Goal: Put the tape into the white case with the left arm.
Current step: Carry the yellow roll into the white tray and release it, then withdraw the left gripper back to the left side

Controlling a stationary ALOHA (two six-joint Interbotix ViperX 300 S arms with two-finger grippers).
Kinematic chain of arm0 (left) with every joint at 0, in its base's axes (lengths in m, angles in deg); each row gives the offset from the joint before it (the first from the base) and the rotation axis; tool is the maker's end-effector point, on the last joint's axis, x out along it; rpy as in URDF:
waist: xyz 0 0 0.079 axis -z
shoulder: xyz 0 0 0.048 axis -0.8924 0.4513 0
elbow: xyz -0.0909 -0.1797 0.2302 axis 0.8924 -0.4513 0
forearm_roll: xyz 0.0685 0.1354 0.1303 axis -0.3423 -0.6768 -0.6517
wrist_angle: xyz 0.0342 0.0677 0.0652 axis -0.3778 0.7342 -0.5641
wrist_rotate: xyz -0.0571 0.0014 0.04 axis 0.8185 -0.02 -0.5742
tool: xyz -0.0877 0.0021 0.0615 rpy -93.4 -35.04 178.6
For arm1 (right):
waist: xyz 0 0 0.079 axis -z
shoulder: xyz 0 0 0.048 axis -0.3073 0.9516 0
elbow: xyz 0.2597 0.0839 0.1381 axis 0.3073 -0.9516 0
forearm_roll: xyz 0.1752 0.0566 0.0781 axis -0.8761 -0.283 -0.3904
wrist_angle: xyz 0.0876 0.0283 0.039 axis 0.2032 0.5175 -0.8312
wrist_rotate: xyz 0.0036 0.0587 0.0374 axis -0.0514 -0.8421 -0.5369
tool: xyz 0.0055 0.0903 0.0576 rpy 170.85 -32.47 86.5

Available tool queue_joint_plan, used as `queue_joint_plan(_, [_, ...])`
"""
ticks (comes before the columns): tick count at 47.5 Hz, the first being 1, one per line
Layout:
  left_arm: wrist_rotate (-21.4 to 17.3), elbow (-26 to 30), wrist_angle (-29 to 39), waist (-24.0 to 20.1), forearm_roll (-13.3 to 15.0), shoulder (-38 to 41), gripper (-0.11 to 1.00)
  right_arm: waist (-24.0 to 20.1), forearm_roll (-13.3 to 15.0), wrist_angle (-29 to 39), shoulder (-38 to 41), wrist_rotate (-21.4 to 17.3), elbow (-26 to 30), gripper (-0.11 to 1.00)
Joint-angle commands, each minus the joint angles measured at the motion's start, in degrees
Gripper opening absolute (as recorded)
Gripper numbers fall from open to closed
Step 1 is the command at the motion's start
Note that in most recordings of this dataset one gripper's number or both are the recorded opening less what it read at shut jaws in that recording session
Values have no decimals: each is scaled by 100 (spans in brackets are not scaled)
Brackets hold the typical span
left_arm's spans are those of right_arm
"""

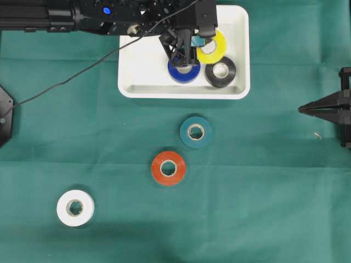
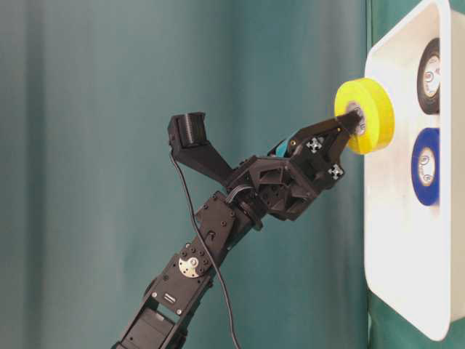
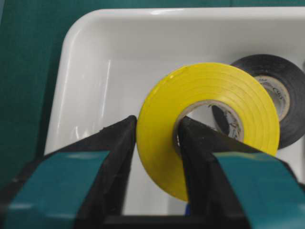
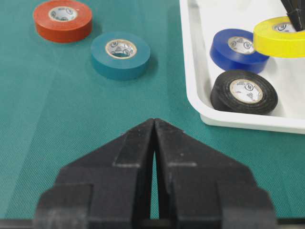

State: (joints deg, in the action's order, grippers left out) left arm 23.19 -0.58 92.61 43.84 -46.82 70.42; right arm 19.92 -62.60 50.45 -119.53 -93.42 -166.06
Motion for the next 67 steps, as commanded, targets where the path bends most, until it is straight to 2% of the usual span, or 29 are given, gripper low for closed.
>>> queue_joint_plan(1, [9,167,-35,-9,0,-123,44,9,0,-62,35,-9,62,-9])
queue_joint_plan(7, [9,141,-35,-9,0,-123,80,9,0,-62,35,-9,62,-9])
queue_joint_plan(10, [9,123,-35,-9,0,-132,93,9,0,-62,35,-9,62,-9])
queue_joint_plan(12, [9,105,-35,-9,0,-132,97,9,9,-62,35,-9,62,-9])
queue_joint_plan(40, [70,-290,-26,176,9,-589,97,9,0,-62,35,-9,62,-9])
queue_joint_plan(54, [255,-905,-35,589,26,-1283,97,9,0,-70,35,-9,62,-9])
queue_joint_plan(67, [404,-1767,-176,1002,26,-2057,97,9,0,-62,35,-9,62,-9])
